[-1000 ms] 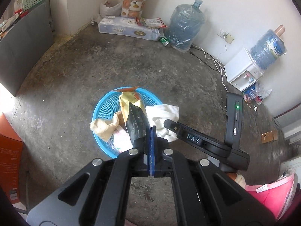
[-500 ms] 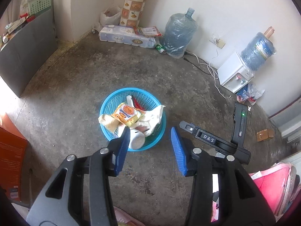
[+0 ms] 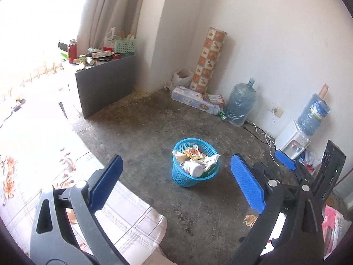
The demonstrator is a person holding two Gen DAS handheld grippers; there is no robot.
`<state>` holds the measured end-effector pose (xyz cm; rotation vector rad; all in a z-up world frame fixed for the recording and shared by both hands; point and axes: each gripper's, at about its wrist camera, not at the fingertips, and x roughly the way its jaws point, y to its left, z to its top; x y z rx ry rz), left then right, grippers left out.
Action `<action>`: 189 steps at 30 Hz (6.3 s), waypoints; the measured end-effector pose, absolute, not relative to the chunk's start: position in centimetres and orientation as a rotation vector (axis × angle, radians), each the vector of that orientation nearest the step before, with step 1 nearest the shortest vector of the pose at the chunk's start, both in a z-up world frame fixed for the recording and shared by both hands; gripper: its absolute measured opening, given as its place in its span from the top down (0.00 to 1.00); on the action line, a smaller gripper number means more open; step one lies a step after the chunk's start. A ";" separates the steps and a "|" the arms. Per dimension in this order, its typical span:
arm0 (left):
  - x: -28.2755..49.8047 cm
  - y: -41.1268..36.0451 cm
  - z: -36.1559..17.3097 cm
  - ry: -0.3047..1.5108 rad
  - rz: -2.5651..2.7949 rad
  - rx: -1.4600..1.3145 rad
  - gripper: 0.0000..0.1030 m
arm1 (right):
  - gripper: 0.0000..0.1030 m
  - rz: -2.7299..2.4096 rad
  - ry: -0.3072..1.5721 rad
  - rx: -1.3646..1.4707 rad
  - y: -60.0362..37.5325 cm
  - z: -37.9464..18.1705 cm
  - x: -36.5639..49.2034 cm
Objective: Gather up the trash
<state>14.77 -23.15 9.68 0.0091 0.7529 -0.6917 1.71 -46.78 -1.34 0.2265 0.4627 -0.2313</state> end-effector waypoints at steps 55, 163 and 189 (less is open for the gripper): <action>2.3 -7.9 1.4 0.854 0.007 0.029 0.08 | 0.06 -0.202 0.745 -0.015 -35.1 -3.5 -1.7; 3.8 -8.7 0.5 0.926 -0.025 -0.011 0.08 | 0.06 -0.199 0.736 0.006 -35.3 -4.0 -2.3; 3.8 -8.8 0.5 0.926 -0.025 -0.010 0.08 | 0.06 -0.198 0.735 0.008 -35.4 -3.9 -2.4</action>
